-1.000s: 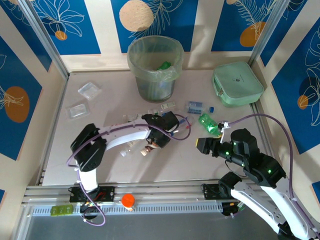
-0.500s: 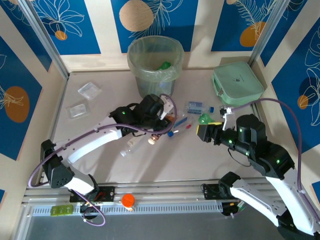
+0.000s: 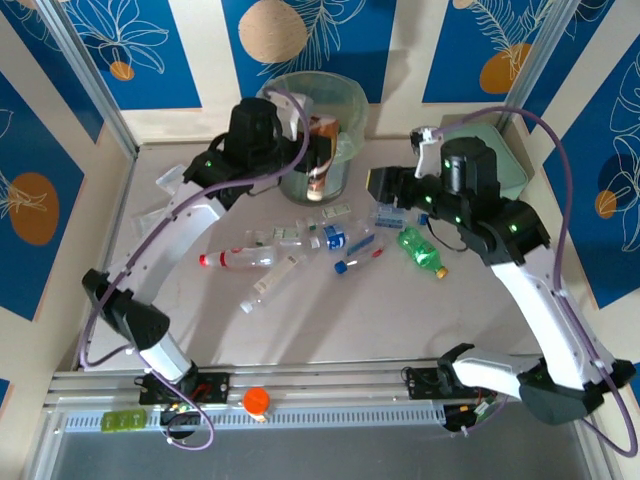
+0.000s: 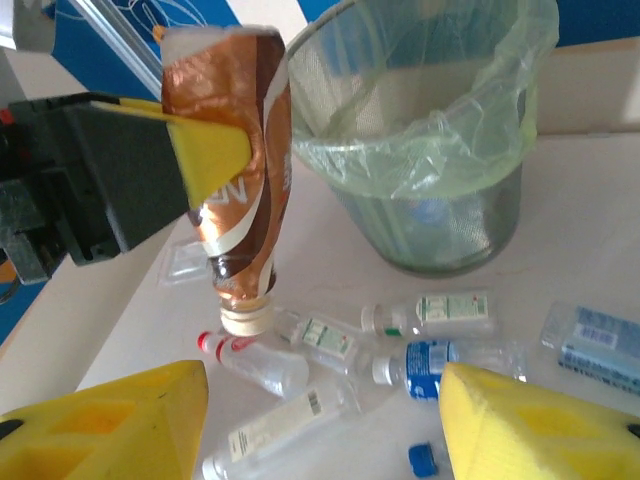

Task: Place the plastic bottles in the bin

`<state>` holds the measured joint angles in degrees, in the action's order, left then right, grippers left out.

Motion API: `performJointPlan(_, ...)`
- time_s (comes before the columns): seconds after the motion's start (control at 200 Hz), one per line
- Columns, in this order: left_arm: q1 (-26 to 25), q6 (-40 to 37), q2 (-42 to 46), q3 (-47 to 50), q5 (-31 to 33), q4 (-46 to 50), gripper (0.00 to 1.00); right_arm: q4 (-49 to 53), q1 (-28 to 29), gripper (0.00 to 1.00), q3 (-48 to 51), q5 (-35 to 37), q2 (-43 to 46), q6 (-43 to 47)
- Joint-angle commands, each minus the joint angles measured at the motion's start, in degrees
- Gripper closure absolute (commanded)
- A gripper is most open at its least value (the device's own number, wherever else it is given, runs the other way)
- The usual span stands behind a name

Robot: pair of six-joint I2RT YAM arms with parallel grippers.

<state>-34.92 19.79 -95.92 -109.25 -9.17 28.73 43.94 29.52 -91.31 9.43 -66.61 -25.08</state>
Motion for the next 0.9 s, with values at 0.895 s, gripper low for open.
performJointPlan(0.895,13.65,15.71,-43.40,-40.53,-5.74,-19.32,0.56,-12.96,-9.43,0.36,0.09,-12.57,-16.03,-4.05)
